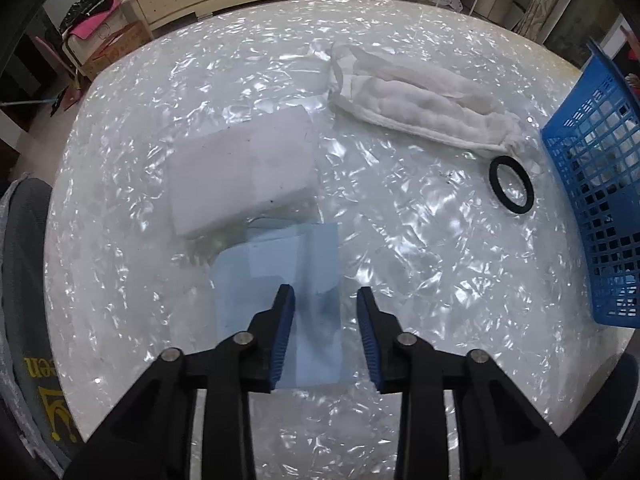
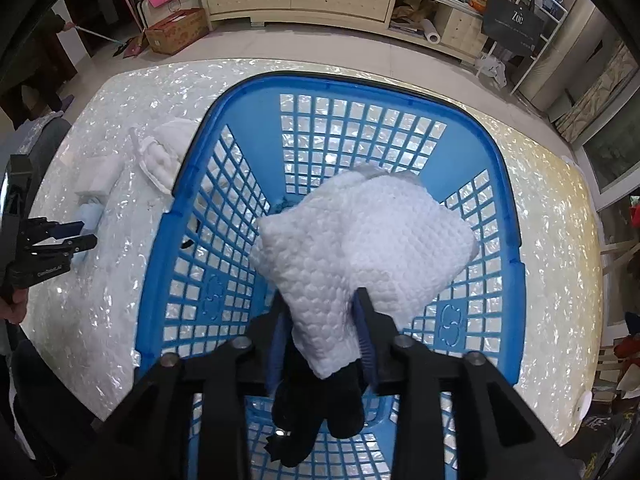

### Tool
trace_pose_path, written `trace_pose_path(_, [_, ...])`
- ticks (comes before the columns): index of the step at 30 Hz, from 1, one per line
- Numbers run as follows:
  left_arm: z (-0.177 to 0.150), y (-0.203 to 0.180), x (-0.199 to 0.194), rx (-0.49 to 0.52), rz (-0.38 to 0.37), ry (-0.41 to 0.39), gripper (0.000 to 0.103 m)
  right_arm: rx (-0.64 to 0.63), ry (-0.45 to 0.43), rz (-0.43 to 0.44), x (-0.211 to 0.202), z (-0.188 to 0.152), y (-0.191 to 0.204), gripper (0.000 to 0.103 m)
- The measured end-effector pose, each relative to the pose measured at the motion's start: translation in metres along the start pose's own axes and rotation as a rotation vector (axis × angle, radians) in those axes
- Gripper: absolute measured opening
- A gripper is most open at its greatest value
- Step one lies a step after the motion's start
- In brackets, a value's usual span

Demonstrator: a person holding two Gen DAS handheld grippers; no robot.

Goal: Organize soft objects
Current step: 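Open the right gripper to drop the white waffle towel into the basket, then carry the light blue towel into the blue basket and open the left gripper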

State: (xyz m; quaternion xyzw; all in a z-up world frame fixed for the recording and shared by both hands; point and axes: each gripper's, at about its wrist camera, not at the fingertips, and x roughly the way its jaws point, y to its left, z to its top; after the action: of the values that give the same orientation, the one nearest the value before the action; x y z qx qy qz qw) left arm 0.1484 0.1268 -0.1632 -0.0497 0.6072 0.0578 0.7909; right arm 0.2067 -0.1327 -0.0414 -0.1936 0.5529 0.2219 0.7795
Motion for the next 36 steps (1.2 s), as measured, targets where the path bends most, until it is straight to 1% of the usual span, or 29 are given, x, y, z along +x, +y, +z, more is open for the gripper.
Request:
trace_pose_path(1, [0.001,-0.001,0.000,0.007,0.016,0.000,0.017,0.004,-0.001,0.004,-0.001,0.000,0.000,0.051])
trace_pose_path(2, [0.001,0.000,0.000,0.008,0.012,-0.003,0.012,0.007,-0.001,0.002,-0.001,0.000,0.001,0.057])
trace_pose_path(4, [0.000,0.005,-0.001,-0.010,-0.029,-0.012,0.007,0.013,0.000,-0.013,-0.001,-0.001,0.001,0.075])
trace_pose_path(5, [0.000,0.008,-0.002,-0.014,-0.032,-0.013,0.005,0.017,0.001,-0.022,-0.001,-0.002,0.001,0.078])
trace_pose_path(7, [0.000,0.009,-0.002,-0.012,-0.040,-0.013,0.002,0.023,0.007,-0.034,0.001,-0.005,0.001,0.079])
trace_pose_path(9, [-0.002,0.012,-0.003,-0.017,-0.050,-0.005,0.002,0.033,0.020,-0.032,0.002,-0.008,0.000,0.081])
trace_pose_path(10, [-0.004,0.012,-0.005,-0.023,-0.073,0.002,0.002,0.036,0.027,-0.033,0.002,-0.009,0.000,0.086])
trace_pose_path(11, [-0.005,0.010,-0.005,-0.024,-0.084,0.001,0.002,0.040,0.033,-0.036,0.002,-0.010,-0.001,0.090])
trace_pose_path(12, [-0.008,0.008,-0.009,-0.021,-0.095,-0.002,0.002,0.042,0.037,-0.039,0.002,-0.012,-0.002,0.096])
trace_pose_path(13, [-0.011,0.005,-0.015,-0.016,-0.103,-0.010,0.002,0.042,0.038,-0.041,0.000,-0.016,0.000,0.098])
trace_pose_path(15, [-0.017,0.000,-0.028,-0.007,-0.129,-0.019,0.002,0.045,0.032,-0.034,-0.006,-0.021,-0.001,0.100])
trace_pose_path(16, [-0.018,-0.001,-0.033,-0.004,-0.133,-0.025,0.002,0.046,0.029,-0.027,-0.009,-0.023,-0.001,0.103])
trace_pose_path(20, [-0.023,-0.011,-0.059,0.014,-0.152,-0.058,0.002,0.049,0.017,-0.019,-0.020,-0.031,-0.001,0.103])
trace_pose_path(27, [-0.031,-0.029,-0.107,0.037,-0.200,-0.123,0.002,0.080,0.008,-0.024,-0.041,-0.056,-0.006,0.103])
trace_pose_path(35, [-0.028,-0.060,-0.143,0.067,-0.227,-0.173,0.001,0.146,-0.021,-0.004,-0.064,-0.084,-0.022,0.103])
trace_pose_path(36, [-0.028,-0.065,-0.147,0.075,-0.232,-0.176,0.002,0.148,-0.023,-0.002,-0.062,-0.081,-0.023,0.103])
